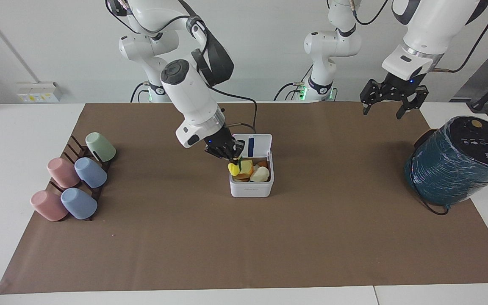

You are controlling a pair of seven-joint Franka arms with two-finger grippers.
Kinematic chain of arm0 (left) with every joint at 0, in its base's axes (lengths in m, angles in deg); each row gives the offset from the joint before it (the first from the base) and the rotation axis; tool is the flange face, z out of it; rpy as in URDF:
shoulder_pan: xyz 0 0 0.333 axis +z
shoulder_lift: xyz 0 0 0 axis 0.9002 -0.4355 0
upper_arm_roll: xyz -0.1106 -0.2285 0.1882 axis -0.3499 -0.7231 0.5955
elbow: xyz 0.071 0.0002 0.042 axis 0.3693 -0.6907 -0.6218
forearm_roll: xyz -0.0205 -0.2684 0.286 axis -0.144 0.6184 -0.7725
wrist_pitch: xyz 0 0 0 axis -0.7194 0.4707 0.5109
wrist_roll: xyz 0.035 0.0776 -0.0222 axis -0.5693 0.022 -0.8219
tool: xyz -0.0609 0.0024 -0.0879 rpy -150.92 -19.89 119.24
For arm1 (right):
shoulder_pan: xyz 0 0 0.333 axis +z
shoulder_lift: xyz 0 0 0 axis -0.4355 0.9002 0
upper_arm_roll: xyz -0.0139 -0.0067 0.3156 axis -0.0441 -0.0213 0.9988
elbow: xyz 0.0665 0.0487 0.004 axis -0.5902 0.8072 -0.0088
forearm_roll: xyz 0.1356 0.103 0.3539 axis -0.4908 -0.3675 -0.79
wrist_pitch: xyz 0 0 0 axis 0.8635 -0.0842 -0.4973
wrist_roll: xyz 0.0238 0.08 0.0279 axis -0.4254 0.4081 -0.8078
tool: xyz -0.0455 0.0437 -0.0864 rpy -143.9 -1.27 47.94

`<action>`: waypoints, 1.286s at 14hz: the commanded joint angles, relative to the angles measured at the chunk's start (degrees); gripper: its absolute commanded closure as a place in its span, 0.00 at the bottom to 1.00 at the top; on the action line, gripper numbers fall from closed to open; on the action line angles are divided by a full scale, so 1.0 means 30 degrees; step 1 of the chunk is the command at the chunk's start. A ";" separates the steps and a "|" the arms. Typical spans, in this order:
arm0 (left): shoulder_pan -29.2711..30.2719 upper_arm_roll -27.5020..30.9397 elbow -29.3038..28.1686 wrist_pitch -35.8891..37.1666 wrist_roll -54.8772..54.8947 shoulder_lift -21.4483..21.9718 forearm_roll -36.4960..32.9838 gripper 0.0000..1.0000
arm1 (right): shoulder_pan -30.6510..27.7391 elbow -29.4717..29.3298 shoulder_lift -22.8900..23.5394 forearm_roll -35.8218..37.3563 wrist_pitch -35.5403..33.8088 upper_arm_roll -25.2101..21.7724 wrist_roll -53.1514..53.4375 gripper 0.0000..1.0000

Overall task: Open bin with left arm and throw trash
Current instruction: 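Carry the yellow block over the bin and release it with the right gripper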

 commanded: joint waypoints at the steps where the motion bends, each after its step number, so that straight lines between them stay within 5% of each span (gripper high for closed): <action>1: -0.0039 0.0034 -0.0577 0.0242 0.0005 0.0563 0.0110 0.00 | 0.0441 -0.0557 0.0861 -0.0419 0.0318 -0.0026 0.0787 1.00; 4: 0.0048 0.0034 -0.0666 0.0416 0.0005 0.0593 0.0110 0.00 | 0.0528 -0.0149 0.0980 -0.0418 0.0493 -0.0026 0.0787 0.99; 9: 0.0195 0.0064 -0.1458 0.0740 -0.0024 0.1061 0.0110 0.00 | 0.0822 0.0703 0.0863 -0.0389 0.0700 0.0003 0.0758 0.59; 12: 0.0195 0.0064 -0.1487 0.0506 0.0005 0.1032 0.0081 0.00 | 0.1083 0.0470 0.0892 -0.0389 0.0583 0.0003 0.0758 0.46; 13: 0.0195 0.0064 -0.1487 0.0505 0.0005 0.1061 0.0081 0.00 | 0.1144 0.0382 0.0834 -0.0389 0.0524 0.0003 0.0816 0.36; 15: 0.0195 0.0064 -0.1487 0.0593 -0.0054 0.1061 0.0081 0.00 | 0.1173 0.0351 0.0222 -0.0389 0.0232 0.0003 0.0816 0.00; 18: 0.0195 0.0093 -0.1487 0.0593 0.0004 0.1061 0.0081 0.00 | 0.1173 0.0351 -0.0629 -0.0389 -0.0150 -0.0026 0.0991 0.00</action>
